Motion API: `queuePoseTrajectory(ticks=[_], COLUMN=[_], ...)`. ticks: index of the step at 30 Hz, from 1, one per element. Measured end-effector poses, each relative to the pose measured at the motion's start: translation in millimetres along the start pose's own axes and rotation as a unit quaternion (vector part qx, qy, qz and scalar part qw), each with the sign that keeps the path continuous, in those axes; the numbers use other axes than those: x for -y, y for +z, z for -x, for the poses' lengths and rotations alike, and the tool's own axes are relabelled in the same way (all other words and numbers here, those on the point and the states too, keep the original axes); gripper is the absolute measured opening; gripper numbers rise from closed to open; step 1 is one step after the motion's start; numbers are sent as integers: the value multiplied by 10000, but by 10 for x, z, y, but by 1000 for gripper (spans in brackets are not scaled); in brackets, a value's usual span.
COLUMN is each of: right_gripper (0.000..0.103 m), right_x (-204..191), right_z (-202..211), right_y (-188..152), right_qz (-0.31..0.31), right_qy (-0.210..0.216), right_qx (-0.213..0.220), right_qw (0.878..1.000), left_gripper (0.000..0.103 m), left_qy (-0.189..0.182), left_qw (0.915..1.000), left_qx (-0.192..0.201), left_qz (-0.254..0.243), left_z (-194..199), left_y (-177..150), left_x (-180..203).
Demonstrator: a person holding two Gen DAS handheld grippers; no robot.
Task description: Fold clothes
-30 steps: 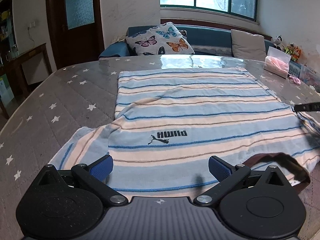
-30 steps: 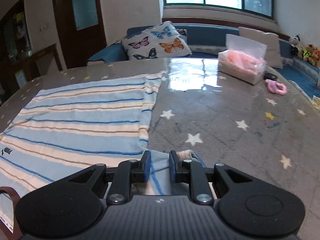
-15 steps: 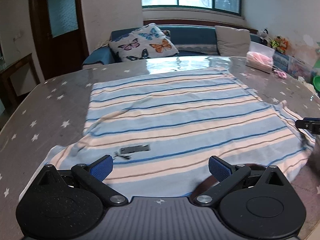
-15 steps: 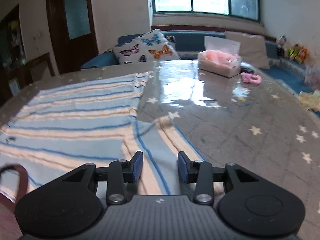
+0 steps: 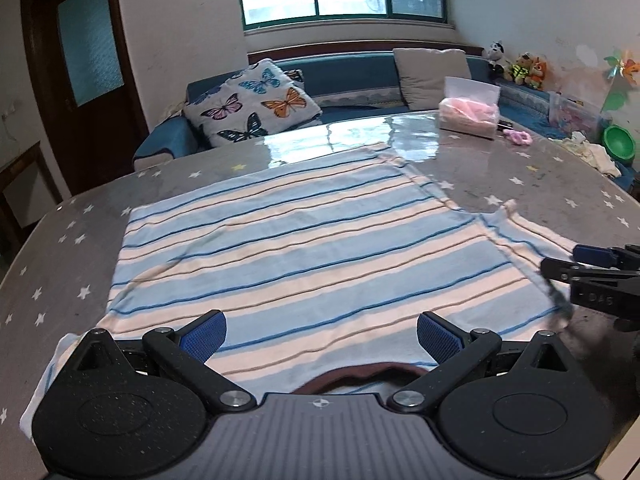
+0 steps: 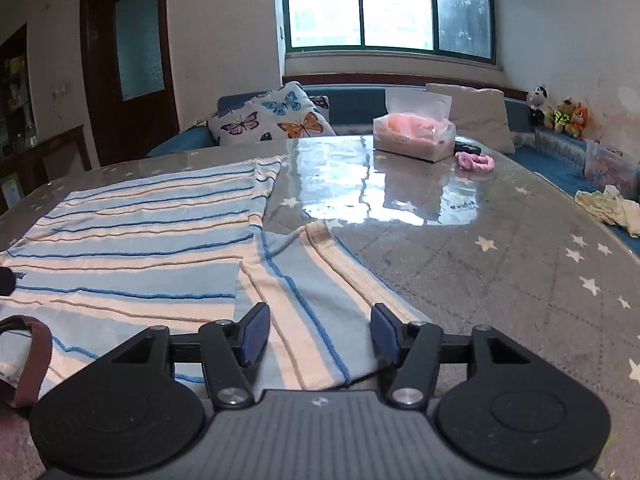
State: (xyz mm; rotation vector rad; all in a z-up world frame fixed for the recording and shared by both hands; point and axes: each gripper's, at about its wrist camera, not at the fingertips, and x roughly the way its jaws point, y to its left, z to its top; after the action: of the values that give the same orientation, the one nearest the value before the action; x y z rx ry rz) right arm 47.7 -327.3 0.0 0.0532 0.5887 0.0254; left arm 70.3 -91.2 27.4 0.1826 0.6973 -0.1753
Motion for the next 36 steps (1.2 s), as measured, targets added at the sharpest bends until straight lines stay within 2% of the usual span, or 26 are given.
queuePoseTrajectory(ticks=[4, 18, 36], right_gripper=[67, 70, 71], right_x=[14, 161, 131], right_z=[17, 30, 21], right_y=[-27, -62, -67], right_qz=[-68, -557, -555], right_qy=[-11, 296, 262], right_qx=[49, 118, 100], right_qw=[10000, 9979, 9981], left_gripper=[103, 103, 103], left_qy=[68, 305, -120], left_qw=[9999, 9994, 9999], left_qx=[-42, -140, -16], left_qz=[-130, -76, -123], left_z=[3, -69, -273], left_y=[19, 75, 148], left_x=[146, 339, 295])
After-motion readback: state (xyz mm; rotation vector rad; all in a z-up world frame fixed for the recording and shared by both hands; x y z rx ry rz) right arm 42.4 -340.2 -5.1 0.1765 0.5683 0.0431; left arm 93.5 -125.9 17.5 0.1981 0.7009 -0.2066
